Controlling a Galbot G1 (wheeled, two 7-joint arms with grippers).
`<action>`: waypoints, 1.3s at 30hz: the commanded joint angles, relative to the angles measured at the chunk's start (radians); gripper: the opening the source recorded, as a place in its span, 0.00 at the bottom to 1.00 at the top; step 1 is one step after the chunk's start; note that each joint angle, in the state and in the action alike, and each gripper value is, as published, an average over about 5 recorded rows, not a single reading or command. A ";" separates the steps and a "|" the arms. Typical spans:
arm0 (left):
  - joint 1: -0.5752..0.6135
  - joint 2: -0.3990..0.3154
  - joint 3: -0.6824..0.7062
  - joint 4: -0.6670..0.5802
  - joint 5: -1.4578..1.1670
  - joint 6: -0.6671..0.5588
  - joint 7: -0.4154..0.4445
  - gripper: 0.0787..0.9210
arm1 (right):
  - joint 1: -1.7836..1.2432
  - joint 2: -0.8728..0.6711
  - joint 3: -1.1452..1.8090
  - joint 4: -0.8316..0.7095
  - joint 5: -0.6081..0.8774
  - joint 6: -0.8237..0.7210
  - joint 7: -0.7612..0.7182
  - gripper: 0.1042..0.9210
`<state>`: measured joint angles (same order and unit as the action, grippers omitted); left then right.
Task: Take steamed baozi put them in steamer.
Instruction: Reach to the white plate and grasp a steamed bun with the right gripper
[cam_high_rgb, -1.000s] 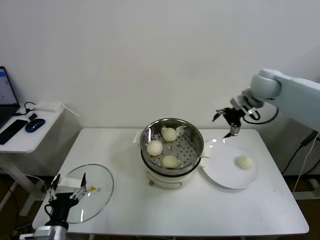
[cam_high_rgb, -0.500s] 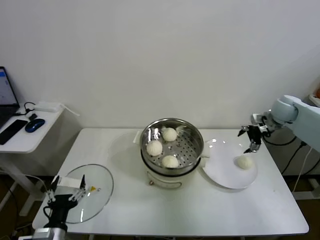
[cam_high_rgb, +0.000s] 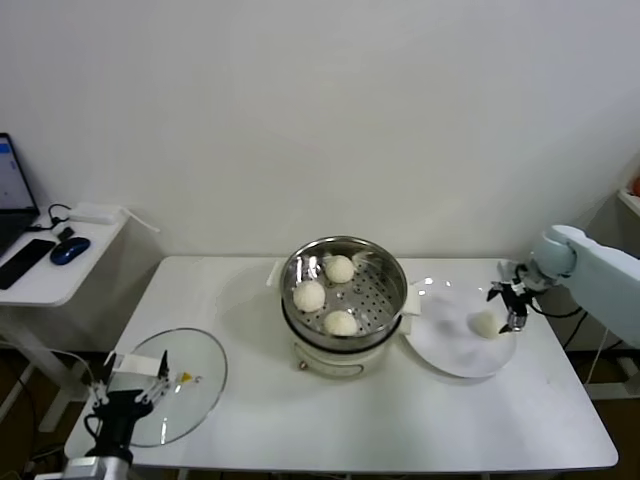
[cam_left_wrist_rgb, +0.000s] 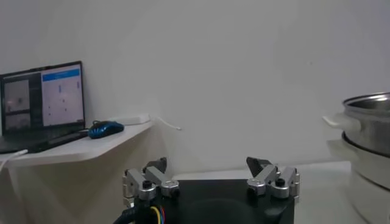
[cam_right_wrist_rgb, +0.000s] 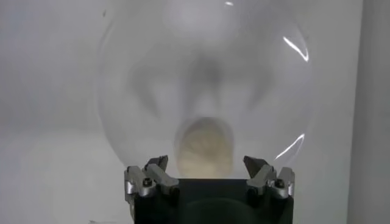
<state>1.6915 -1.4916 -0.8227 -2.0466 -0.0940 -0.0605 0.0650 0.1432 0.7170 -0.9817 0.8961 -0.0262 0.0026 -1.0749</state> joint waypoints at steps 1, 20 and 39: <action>0.001 0.002 0.000 0.007 0.000 0.000 0.000 0.88 | -0.096 0.091 0.115 -0.157 -0.127 0.055 0.010 0.88; 0.003 -0.003 0.003 0.008 0.002 -0.001 0.000 0.88 | -0.110 0.128 0.146 -0.200 -0.174 0.063 0.012 0.88; 0.000 -0.003 0.002 0.009 0.003 0.002 -0.003 0.88 | -0.118 0.132 0.166 -0.195 -0.153 0.050 -0.012 0.77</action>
<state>1.6920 -1.4945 -0.8208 -2.0381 -0.0917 -0.0604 0.0629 0.0267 0.8446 -0.8213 0.7070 -0.1886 0.0550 -1.0826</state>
